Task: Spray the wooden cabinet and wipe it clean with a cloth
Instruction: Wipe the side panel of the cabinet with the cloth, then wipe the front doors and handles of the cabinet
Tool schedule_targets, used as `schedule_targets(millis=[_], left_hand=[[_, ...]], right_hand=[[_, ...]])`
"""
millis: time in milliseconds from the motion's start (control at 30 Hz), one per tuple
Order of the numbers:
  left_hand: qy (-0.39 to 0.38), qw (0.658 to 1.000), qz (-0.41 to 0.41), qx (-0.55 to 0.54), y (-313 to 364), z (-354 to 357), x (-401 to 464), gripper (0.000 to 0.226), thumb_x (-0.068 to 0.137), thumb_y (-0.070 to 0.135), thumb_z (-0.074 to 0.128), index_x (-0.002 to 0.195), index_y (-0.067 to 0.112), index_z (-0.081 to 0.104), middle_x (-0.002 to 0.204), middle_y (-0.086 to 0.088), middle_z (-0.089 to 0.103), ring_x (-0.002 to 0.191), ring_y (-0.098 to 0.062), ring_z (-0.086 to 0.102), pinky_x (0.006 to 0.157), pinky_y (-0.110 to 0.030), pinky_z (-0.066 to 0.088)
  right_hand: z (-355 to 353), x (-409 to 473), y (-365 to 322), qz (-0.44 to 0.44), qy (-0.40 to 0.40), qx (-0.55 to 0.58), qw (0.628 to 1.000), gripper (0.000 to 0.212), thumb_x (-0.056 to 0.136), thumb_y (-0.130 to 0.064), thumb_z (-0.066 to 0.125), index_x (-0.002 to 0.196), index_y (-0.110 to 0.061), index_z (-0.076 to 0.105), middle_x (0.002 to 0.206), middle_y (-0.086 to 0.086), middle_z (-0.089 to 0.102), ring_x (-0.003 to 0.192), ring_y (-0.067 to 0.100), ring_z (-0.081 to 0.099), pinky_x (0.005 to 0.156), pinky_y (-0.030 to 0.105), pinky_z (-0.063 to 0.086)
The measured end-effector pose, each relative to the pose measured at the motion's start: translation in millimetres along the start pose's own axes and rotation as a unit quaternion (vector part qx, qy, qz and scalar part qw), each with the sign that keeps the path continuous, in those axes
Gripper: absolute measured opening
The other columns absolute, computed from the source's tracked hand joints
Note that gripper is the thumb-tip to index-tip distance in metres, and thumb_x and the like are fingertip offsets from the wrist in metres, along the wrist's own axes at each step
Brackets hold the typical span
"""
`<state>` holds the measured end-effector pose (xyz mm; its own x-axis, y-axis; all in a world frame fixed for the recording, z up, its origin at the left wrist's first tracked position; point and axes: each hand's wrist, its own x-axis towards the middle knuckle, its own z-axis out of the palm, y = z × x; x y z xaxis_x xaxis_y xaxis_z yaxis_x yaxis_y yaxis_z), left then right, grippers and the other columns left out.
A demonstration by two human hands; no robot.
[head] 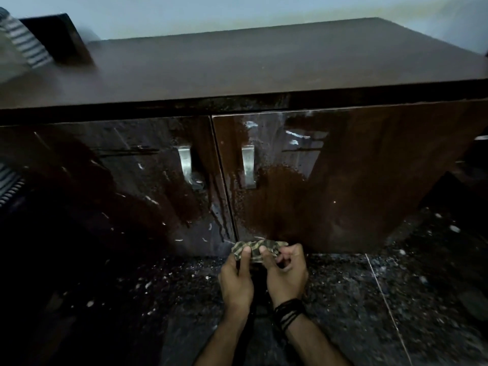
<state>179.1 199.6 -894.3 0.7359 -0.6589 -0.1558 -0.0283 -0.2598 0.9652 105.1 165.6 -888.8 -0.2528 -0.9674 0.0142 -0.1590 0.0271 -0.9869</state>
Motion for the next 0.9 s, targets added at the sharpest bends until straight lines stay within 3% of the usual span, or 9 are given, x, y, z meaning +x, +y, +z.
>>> schedule_targets(millis=[67, 133, 267, 367, 567, 667, 733, 900], left_hand=[[0.014, 1.000, 0.023, -0.017, 12.1, -1.2, -2.4, 0.037, 0.094, 0.052, 0.057, 0.099, 0.020, 0.076, 0.089, 0.008, 0.077, 0.091, -0.001, 0.070, 0.084, -0.029, 0.055], [0.038, 0.997, 0.071, -0.008, 23.8, -3.1, -5.5, 0.019, 0.099, 0.035, 0.056, 0.098, 0.025, 0.072, 0.086, 0.017, 0.073, 0.086, 0.014, 0.064, 0.078, -0.012, 0.048], [0.053, 0.993, 0.109, 0.013, 28.1, -6.4, -6.4, 0.014, 0.099, 0.031, 0.057, 0.093, 0.027, 0.070, 0.079, 0.017, 0.070, 0.075, 0.017, 0.061, 0.067, -0.005, 0.043], [0.048, 0.993, 0.103, 0.019, 17.6, -6.0, -4.7, 0.019, 0.098, 0.031, 0.058, 0.093, 0.019, 0.072, 0.076, 0.012, 0.069, 0.070, 0.013, 0.060, 0.065, -0.008, 0.043], [0.014, 0.999, 0.015, 0.044, -9.3, -6.4, -0.2, 0.034, 0.095, 0.044, 0.058, 0.099, 0.015, 0.076, 0.088, 0.002, 0.078, 0.087, -0.013, 0.072, 0.075, -0.031, 0.053], [0.026, 0.998, -0.008, 0.049, -6.0, -5.4, -0.3, 0.036, 0.094, 0.045, 0.059, 0.096, 0.013, 0.076, 0.085, -0.002, 0.077, 0.086, -0.020, 0.073, 0.070, -0.029, 0.049], [0.043, 0.998, 0.001, 0.044, 1.2, -5.0, -1.8, 0.034, 0.094, 0.044, 0.059, 0.101, 0.016, 0.076, 0.091, -0.001, 0.078, 0.091, -0.019, 0.072, 0.074, -0.029, 0.051], [0.082, 0.995, 0.054, 0.036, 35.7, -7.8, -6.7, 0.033, 0.096, 0.045, 0.056, 0.104, 0.019, 0.076, 0.092, 0.001, 0.078, 0.088, -0.016, 0.071, 0.074, -0.030, 0.052]], right_hand=[[2.6, -0.8, -9.3, -0.009, 0.008, 0.011, 1.000, 0.035, 0.072, -0.027, 0.085, 0.076, -0.021, 0.051, 0.066, -0.001, 0.054, 0.057, 0.015, 0.052, 0.056, 0.034, 0.048], [5.0, -2.2, -18.0, -0.018, 0.009, 0.032, 0.999, 0.034, 0.074, -0.027, 0.084, 0.076, -0.023, 0.050, 0.068, 0.001, 0.054, 0.061, 0.019, 0.056, 0.057, 0.036, 0.050], [7.2, -3.4, -20.7, -0.028, 0.011, 0.057, 0.998, 0.034, 0.075, -0.022, 0.083, 0.078, -0.018, 0.049, 0.066, 0.000, 0.050, 0.058, 0.006, 0.049, 0.057, 0.028, 0.049], [9.3, -5.1, -11.1, -0.019, 0.005, 0.058, 0.998, 0.035, 0.075, -0.018, 0.083, 0.077, -0.019, 0.047, 0.066, 0.000, 0.049, 0.057, 0.002, 0.047, 0.055, 0.023, 0.047], [8.8, -7.5, 17.2, 0.037, -0.007, 0.008, 0.999, 0.037, 0.073, -0.024, 0.084, 0.076, -0.016, 0.048, 0.066, 0.001, 0.052, 0.061, 0.016, 0.052, 0.060, 0.039, 0.050], [8.4, -8.7, 14.6, 0.040, -0.005, -0.008, 0.999, 0.036, 0.073, -0.025, 0.084, 0.076, -0.017, 0.049, 0.066, 0.000, 0.054, 0.061, 0.016, 0.052, 0.063, 0.044, 0.052], [6.8, -8.6, 2.6, 0.033, 0.005, -0.008, 0.999, 0.035, 0.073, -0.025, 0.084, 0.075, -0.019, 0.050, 0.067, 0.000, 0.055, 0.060, 0.016, 0.053, 0.062, 0.044, 0.053], [3.7, -4.4, -36.9, -0.024, 0.008, 0.031, 0.999, 0.036, 0.074, -0.019, 0.084, 0.074, -0.022, 0.049, 0.065, 0.001, 0.052, 0.057, 0.013, 0.051, 0.057, 0.033, 0.049]])
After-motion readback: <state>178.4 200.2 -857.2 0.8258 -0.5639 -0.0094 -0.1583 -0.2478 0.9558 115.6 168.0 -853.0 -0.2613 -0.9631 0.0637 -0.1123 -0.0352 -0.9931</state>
